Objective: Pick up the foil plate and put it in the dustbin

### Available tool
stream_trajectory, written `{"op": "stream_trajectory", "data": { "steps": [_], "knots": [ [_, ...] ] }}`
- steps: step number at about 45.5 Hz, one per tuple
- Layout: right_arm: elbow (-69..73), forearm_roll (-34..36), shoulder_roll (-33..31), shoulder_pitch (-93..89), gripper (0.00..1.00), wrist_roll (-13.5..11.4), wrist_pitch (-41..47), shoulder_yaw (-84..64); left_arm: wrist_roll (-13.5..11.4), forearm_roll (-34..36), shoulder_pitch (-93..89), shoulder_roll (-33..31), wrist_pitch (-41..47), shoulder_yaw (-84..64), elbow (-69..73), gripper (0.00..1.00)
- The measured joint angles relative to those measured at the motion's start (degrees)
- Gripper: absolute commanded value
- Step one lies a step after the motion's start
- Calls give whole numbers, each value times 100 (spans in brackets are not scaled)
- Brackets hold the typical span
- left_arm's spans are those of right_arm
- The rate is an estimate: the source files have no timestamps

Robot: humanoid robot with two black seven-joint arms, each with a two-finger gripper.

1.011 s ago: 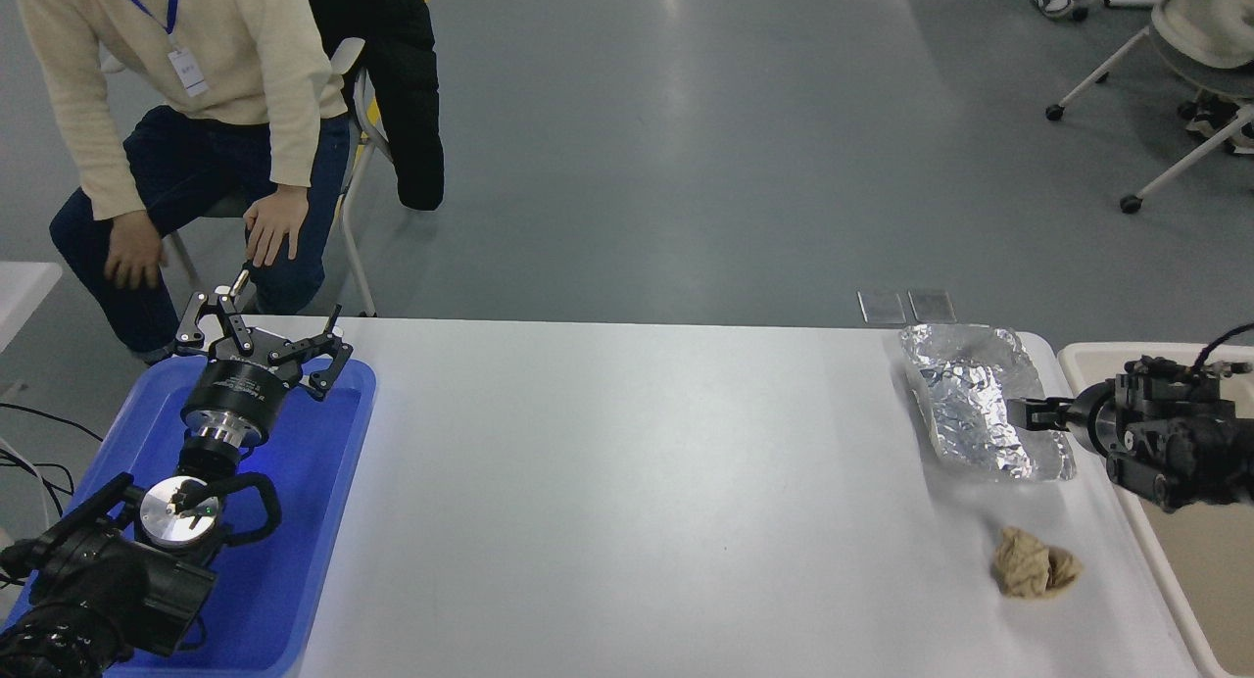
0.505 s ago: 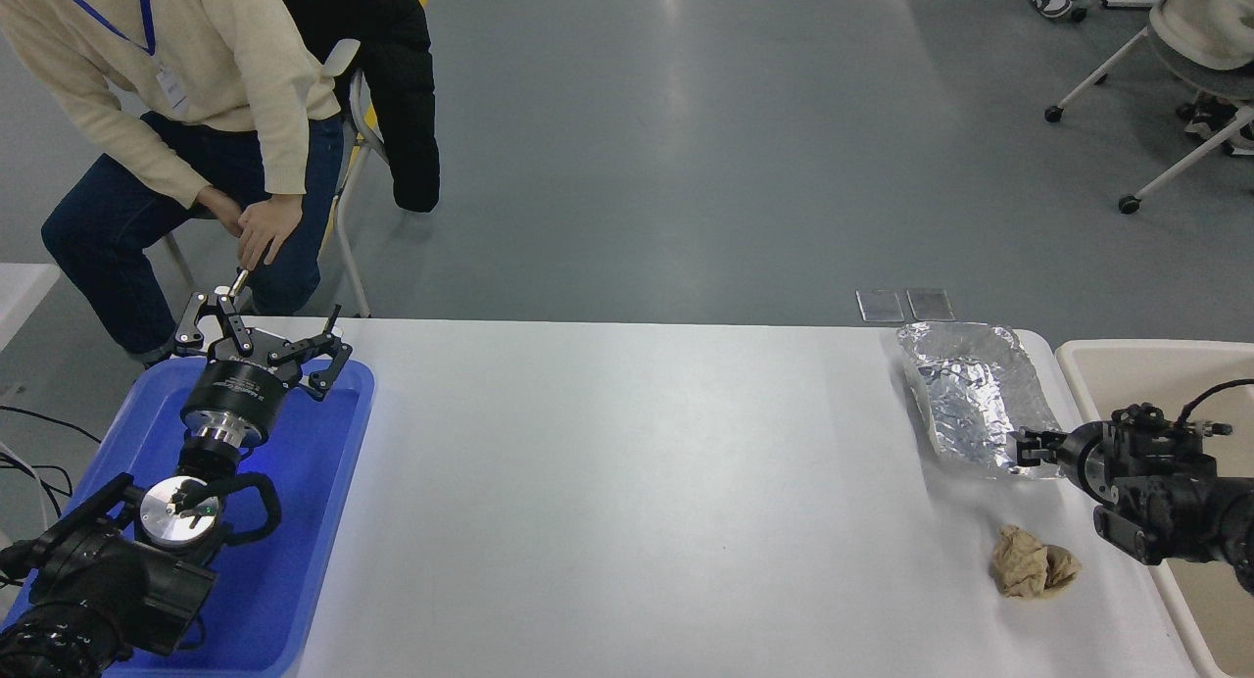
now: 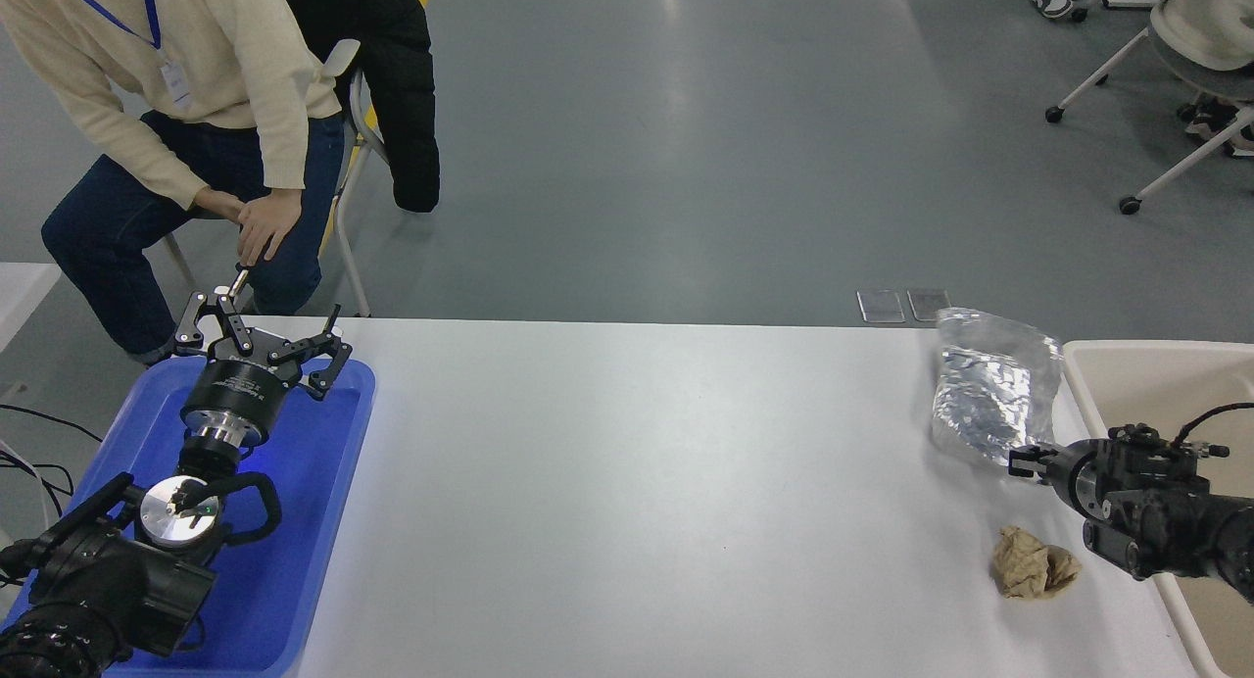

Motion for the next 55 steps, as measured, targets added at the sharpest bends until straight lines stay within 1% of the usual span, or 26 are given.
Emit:
{"op": "stream_trajectory", "data": {
  "steps": [9, 19, 27, 28, 44, 51, 55],
  "knots": [
    [564, 1, -268, 228, 0, 14, 12, 179, 0, 0, 0, 0, 0, 0, 0, 100],
    [1644, 0, -852, 922, 0, 18, 64, 226, 1, 0, 0, 0, 0, 0, 0, 100],
    [2570, -10, -1334, 1699, 0, 27, 200, -5, 4, -1, 0, 0, 0, 0, 0, 100],
    [2840, -11, -1438, 1967, 0, 26, 279, -143, 4, -1, 0, 0, 0, 0, 0, 100],
    [4622, -30, -1847, 3924, 0, 35, 1095, -1112, 6, 0, 0, 0, 0, 0, 0, 100],
    [5276, -36, -1931, 4837, 0, 35, 1663, -1482, 8, 0, 0, 0, 0, 0, 0, 100],
    [5519, -36, -1960, 5350, 0, 35, 2144, -1639, 7, -1, 0, 0, 0, 0, 0, 100]
  ]
}}
